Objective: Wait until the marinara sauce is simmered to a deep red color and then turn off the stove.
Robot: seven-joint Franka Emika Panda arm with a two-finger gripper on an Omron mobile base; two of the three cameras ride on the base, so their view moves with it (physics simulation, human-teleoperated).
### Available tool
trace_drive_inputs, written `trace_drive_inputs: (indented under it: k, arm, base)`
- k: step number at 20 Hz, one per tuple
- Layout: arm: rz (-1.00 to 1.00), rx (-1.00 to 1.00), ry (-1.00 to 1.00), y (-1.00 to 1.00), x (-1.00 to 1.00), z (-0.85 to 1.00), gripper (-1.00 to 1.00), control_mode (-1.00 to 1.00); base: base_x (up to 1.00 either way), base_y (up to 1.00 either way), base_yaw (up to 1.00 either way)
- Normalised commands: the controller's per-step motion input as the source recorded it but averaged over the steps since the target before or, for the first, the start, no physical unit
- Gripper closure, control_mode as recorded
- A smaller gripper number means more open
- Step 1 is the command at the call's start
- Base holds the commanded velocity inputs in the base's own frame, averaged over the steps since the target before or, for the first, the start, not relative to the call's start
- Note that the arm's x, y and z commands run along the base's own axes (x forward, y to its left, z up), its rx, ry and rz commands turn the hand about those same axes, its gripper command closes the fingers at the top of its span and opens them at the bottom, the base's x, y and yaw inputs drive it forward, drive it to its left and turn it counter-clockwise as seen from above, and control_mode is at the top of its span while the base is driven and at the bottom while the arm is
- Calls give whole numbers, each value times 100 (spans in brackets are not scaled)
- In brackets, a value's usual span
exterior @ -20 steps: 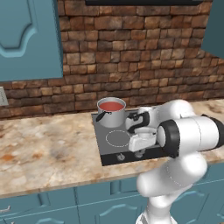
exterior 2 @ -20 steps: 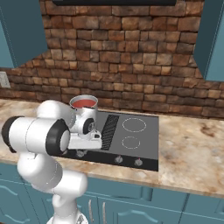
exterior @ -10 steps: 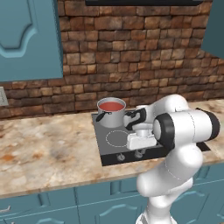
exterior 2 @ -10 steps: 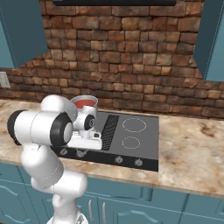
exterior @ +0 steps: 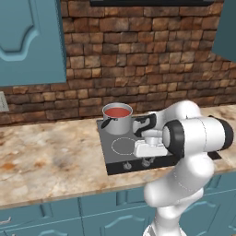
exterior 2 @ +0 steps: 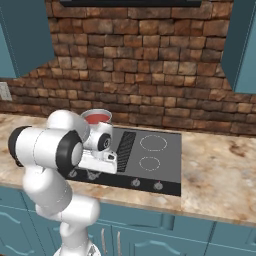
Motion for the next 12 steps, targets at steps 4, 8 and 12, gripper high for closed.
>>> trace_drive_inputs:
  k: [4,8,12]
  arm:
    - [-29,0,-16,0,-46,-81,100,-100]
    - [-20,-2,-14,0,-33,-57,100,-100]
    - [-1,-12,-3,9,-4,-44,100,-100]
  base:
    - [0,0,0]
    - [0,0,0]
    - [0,0,0]
